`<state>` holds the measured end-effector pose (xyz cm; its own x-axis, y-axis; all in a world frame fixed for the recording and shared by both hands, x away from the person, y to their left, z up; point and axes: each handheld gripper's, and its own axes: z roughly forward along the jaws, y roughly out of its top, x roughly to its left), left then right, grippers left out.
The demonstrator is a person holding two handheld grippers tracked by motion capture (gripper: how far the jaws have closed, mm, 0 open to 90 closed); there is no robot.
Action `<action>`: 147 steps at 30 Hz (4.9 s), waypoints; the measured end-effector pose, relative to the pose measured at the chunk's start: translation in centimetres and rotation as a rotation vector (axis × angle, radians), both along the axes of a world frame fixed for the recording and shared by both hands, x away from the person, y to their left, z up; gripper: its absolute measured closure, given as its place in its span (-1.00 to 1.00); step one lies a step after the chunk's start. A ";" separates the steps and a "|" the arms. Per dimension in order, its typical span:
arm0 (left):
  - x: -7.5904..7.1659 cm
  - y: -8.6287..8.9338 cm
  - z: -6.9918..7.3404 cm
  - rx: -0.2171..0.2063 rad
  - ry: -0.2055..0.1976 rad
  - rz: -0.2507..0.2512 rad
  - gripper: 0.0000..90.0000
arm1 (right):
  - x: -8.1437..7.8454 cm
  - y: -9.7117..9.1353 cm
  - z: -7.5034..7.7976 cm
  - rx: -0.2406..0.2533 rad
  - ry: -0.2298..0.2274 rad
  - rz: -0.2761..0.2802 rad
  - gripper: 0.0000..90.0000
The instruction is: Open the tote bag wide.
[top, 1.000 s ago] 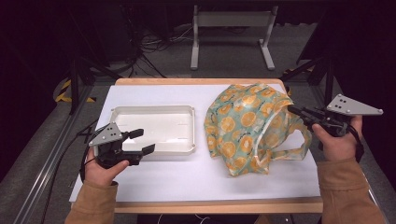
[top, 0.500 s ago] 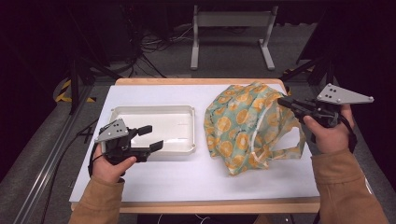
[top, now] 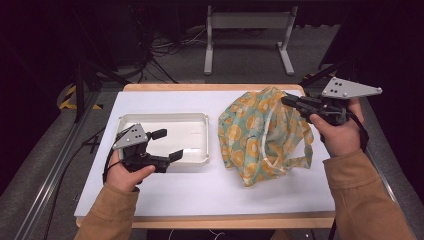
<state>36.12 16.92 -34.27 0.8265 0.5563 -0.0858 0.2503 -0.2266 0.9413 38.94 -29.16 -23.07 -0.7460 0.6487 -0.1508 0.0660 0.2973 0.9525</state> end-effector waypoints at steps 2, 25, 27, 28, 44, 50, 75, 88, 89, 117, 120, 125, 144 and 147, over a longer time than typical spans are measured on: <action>0.0 -0.1 0.0 0.000 0.000 0.000 -0.78 | 0.1 0.3 0.2 -0.002 0.001 0.003 1.00; 1.5 -3.3 -0.3 -0.004 0.059 -0.056 -0.67 | 1.5 4.2 0.9 -0.008 0.008 0.076 1.00; 1.7 -3.7 -0.2 0.002 0.052 -0.062 -0.66 | 1.5 4.5 1.0 -0.006 0.007 0.084 1.00; 1.8 -4.0 -0.2 0.000 0.051 -0.065 -0.66 | 1.5 4.7 1.0 -0.003 0.008 0.088 1.00; 2.8 -8.1 1.1 -0.020 0.031 -0.157 -0.45 | 2.0 6.7 0.3 0.003 0.024 0.139 1.00; 3.3 -10.2 1.3 -0.020 0.024 -0.196 -0.43 | 2.2 7.3 -0.4 0.018 0.035 0.158 1.00; 4.7 -15.6 0.9 -0.073 0.059 -0.233 -0.33 | 2.2 9.5 -2.3 0.032 0.062 0.224 1.00; 5.3 -16.5 0.6 -0.092 0.100 -0.224 0.06 | 2.2 10.0 -2.9 0.039 0.073 0.239 1.00; 5.3 -16.5 0.5 -0.086 0.098 -0.221 0.12 | 2.2 10.0 -3.0 0.038 0.074 0.240 1.00; 5.7 -14.9 0.5 -0.084 0.093 -0.165 0.99 | -0.2 6.1 -3.1 0.078 0.030 0.180 0.30; 5.7 -14.7 0.5 -0.089 0.096 -0.162 0.99 | -0.6 5.5 -3.2 0.089 0.027 0.163 0.10; 5.8 -14.7 0.6 -0.089 0.097 -0.163 0.99 | -1.2 3.4 -4.1 0.084 0.021 0.113 -0.27; 5.9 -14.2 0.9 -0.083 0.089 -0.162 0.99 | -3.3 0.3 -8.4 0.019 0.091 -0.023 -0.40; 6.0 -14.1 0.9 -0.085 0.085 -0.155 0.98 | -3.5 0.2 -9.4 0.021 0.112 -0.023 -0.40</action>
<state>42.09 2.80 -33.38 0.8895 0.4105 -0.2005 0.2982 -0.1892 0.9356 35.41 -28.96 -32.47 -0.7419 0.6684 -0.0529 0.1796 0.2740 0.9448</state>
